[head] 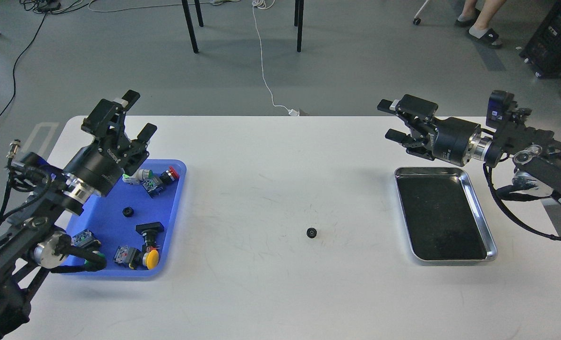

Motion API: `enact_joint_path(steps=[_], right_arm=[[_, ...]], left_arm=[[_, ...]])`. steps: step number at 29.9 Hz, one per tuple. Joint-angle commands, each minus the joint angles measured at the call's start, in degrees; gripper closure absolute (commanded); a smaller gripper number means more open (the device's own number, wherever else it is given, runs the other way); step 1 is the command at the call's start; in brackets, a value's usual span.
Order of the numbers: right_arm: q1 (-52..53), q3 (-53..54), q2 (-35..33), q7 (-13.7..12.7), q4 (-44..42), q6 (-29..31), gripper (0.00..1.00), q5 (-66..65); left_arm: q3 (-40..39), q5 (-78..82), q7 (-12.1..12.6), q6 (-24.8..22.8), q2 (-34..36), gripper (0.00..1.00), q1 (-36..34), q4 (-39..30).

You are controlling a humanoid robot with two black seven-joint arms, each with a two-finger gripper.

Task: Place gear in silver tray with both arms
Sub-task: 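Withdraw the left gripper and reach the right gripper toward the gear, then lower the right gripper onto the black gear and close on it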

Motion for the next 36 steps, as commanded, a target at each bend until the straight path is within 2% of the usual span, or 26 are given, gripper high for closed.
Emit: enact_joint_path(steps=[1, 7, 14, 19, 28, 34, 36], right_arm=[[4.87, -4.49, 1.52, 0.0, 1.78, -0.02, 0.01, -12.76], [19.9, -25.14, 8.18, 0.0, 3.98, -0.02, 0.01, -27.63], [25.28, -39.39, 19.18, 0.0, 3.8, -0.02, 0.01, -33.1], [25.19, -42.57, 22.79, 0.0, 3.8, -0.33, 0.04, -37.92], [25.19, -48.02, 26.13, 0.0, 3.89, -10.34, 0.13, -38.81], [25.02, -49.43, 27.63, 0.0, 3.89, -12.72, 0.16, -38.81], [25.02, -49.78, 28.33, 0.0, 3.89, -13.69, 0.22, -38.81]], left_arm=[[-5.65, -3.01, 2.44, -2.17, -2.23, 0.02, 4.71, -0.49], [-6.28, -3.01, 2.53, -2.35, -2.85, 0.02, 4.98, -0.75], [-6.28, -3.01, 2.71, -2.35, -3.73, 0.02, 4.98, -1.89], [-6.19, -3.01, 2.71, -2.35, -4.17, 0.02, 4.98, -1.89], [-6.1, -2.92, 2.79, -2.26, -4.34, 0.02, 4.98, -2.42], [-6.1, -2.92, 2.79, -2.26, -4.43, 0.02, 5.16, -2.68], [-6.1, -2.92, 2.79, -2.26, -4.34, 0.02, 5.42, -2.68]])
